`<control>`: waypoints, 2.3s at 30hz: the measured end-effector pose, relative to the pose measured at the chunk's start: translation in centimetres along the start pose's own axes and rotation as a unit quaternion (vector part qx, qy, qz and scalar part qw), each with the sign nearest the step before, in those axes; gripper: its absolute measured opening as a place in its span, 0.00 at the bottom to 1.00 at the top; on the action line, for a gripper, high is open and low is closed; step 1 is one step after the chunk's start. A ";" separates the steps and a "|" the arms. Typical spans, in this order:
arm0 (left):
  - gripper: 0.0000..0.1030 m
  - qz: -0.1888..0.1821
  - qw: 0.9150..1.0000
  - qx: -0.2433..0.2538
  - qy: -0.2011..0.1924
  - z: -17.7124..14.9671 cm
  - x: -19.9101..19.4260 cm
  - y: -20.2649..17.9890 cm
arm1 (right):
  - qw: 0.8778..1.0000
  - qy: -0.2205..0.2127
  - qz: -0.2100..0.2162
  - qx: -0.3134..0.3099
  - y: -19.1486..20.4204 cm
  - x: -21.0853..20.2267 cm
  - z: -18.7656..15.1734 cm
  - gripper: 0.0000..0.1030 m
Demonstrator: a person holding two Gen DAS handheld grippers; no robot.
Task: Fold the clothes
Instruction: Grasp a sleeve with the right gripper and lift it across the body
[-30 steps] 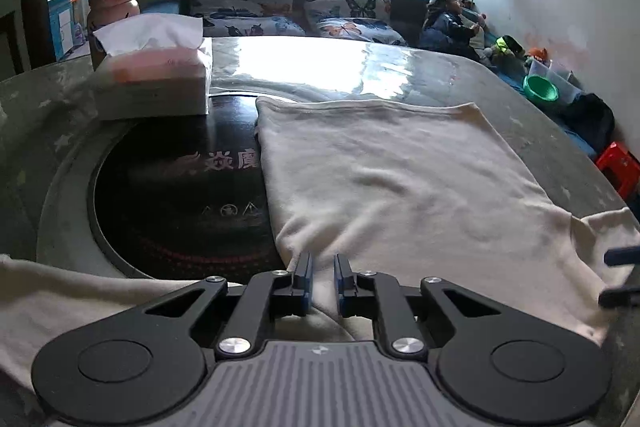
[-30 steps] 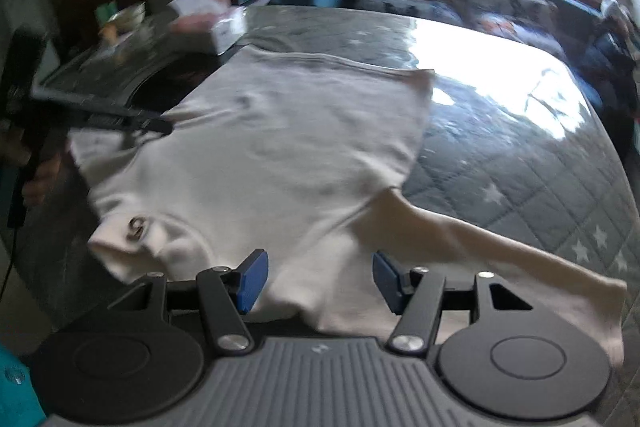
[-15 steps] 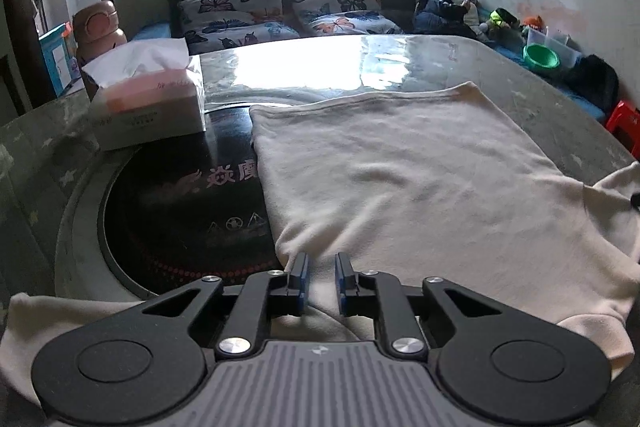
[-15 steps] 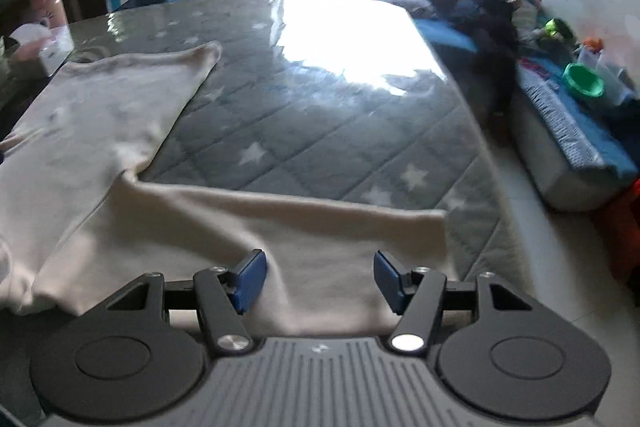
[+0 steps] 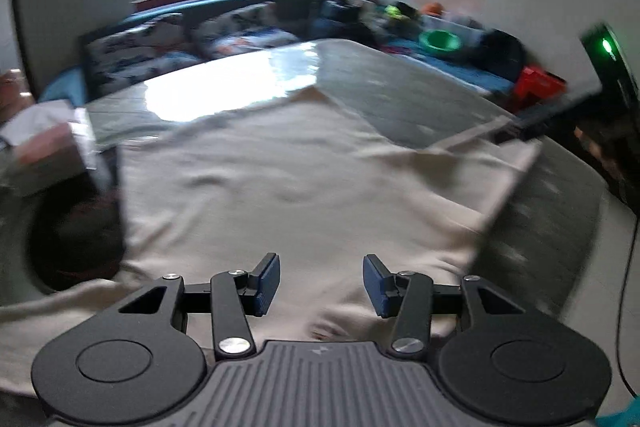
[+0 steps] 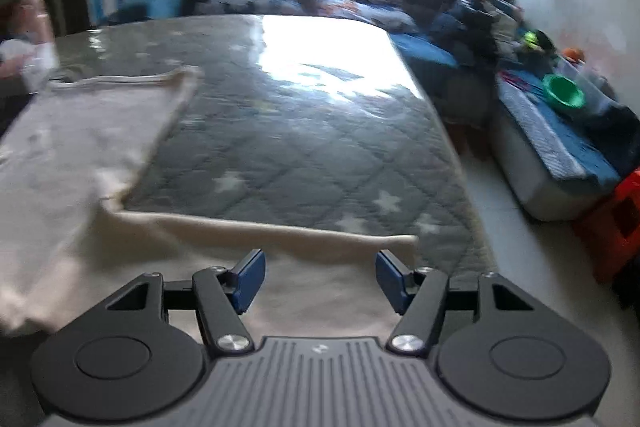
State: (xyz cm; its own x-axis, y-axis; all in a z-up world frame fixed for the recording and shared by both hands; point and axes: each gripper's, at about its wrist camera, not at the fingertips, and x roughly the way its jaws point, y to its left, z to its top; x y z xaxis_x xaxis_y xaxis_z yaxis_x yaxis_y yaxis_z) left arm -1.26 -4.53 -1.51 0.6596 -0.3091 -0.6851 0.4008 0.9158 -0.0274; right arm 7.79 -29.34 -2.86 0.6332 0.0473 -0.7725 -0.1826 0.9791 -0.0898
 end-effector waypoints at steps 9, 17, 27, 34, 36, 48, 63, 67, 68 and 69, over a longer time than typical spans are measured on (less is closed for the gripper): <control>0.48 -0.012 0.999 0.023 0.019 -1.6 0.4 -1.8 | 0.990 0.001 0.090 -0.105 7.8 -1.2 -1.8 0.61; 0.53 -0.005 1.000 0.008 0.006 0.6 0.3 -1.3 | 0.999 -0.006 -0.024 -0.037 1.6 -0.2 -2.1 0.61; 0.59 -0.006 1.000 0.014 0.012 1.9 1.7 -2.8 | 0.995 -0.007 -0.051 0.080 -5.4 0.8 -3.1 0.61; 0.61 -0.006 1.000 0.011 0.015 2.5 2.5 -3.5 | 0.996 -0.002 -0.024 0.088 -5.5 0.3 -3.4 0.42; 0.62 -0.006 1.000 0.015 0.016 2.6 2.9 -4.0 | 0.996 -0.003 -0.010 0.091 -5.4 0.3 -3.2 0.18; 0.62 -0.024 0.999 0.009 0.029 1.6 4.8 -5.5 | 0.986 -0.086 0.109 0.089 -1.8 -7.0 2.5 0.09; 0.69 0.047 0.995 -0.079 -0.024 -1.0 -2.4 2.9 | 0.953 -0.087 0.281 -0.076 15.9 -9.1 10.1 0.09; 0.69 0.064 0.993 -0.098 -0.013 -2.3 -3.2 4.6 | 0.949 -0.061 0.291 -0.102 19.6 -7.1 9.6 0.09; 0.69 0.068 0.992 -0.102 -0.012 -2.5 -3.4 5.0 | 0.949 -0.054 0.294 -0.105 20.3 -6.6 9.4 0.09; 0.69 0.072 0.992 -0.105 -0.010 -2.8 -3.5 5.3 | 0.948 -0.047 0.297 -0.105 20.8 -6.1 9.2 0.09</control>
State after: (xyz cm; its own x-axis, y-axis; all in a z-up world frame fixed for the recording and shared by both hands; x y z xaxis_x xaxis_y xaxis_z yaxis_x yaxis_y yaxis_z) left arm -3.26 2.15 -1.30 0.7138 -0.1746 -0.6783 0.1615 0.9834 -0.0833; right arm 7.07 -7.46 5.74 0.4338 0.6050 -0.6677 -0.6673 0.7136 0.2131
